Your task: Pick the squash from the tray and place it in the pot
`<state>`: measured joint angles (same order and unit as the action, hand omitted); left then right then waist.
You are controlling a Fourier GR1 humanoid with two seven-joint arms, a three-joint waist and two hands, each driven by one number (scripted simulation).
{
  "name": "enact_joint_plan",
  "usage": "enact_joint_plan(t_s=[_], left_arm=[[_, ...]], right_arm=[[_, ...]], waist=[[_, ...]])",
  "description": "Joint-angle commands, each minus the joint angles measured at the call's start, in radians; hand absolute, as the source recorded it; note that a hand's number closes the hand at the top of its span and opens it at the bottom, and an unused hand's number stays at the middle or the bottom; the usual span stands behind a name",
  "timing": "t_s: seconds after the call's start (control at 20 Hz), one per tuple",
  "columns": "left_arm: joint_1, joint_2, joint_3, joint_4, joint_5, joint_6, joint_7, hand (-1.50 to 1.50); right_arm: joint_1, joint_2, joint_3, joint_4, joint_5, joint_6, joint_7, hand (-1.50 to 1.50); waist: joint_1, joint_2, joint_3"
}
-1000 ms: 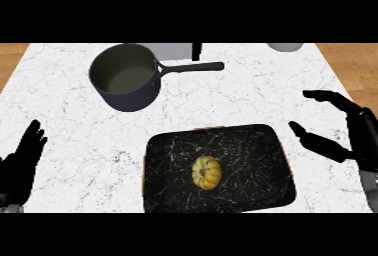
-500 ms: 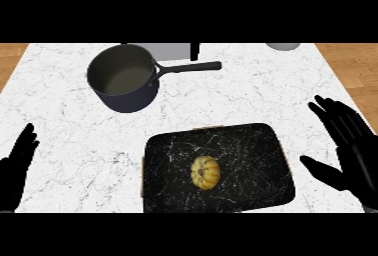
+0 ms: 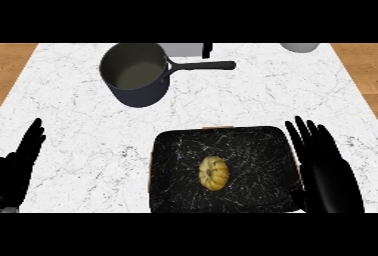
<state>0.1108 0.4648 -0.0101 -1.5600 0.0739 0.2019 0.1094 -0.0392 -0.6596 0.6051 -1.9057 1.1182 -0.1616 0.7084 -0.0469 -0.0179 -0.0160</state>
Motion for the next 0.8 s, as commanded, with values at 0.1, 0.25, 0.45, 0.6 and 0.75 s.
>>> enact_joint_plan(t_s=[0.1, 0.25, 0.45, 0.6, 0.75], left_arm=[[-0.036, 0.000, -0.020, -0.014, 0.001, -0.025, -0.002, 0.00], [-0.057, 0.008, -0.010, 0.006, 0.007, -0.034, 0.008, 0.00], [-0.070, -0.015, -0.036, 0.005, -0.011, -0.021, 0.015, 0.00], [-0.059, -0.010, -0.027, 0.008, 0.002, -0.040, 0.000, 0.00], [-0.091, -0.018, -0.021, 0.061, -0.022, -0.022, -0.031, 0.00]], right_arm=[[-0.032, 0.148, 0.114, 0.037, 0.109, 0.360, 0.307, -1.50], [-0.050, 0.295, 0.168, 0.068, 0.116, 0.527, 0.458, -1.50], [-0.105, 0.520, 0.189, 0.170, 0.151, 0.663, 0.588, -1.50], [-0.111, 0.648, 0.203, 0.225, 0.189, 0.728, 0.646, -1.50], [-0.146, 0.653, 0.176, 0.297, 0.172, 0.746, 0.656, -1.50]], waist=[[0.049, 0.018, 0.001], [0.060, 0.022, 0.004], [0.073, 0.024, 0.008], [0.070, 0.020, 0.010], [0.062, 0.027, 0.010]])
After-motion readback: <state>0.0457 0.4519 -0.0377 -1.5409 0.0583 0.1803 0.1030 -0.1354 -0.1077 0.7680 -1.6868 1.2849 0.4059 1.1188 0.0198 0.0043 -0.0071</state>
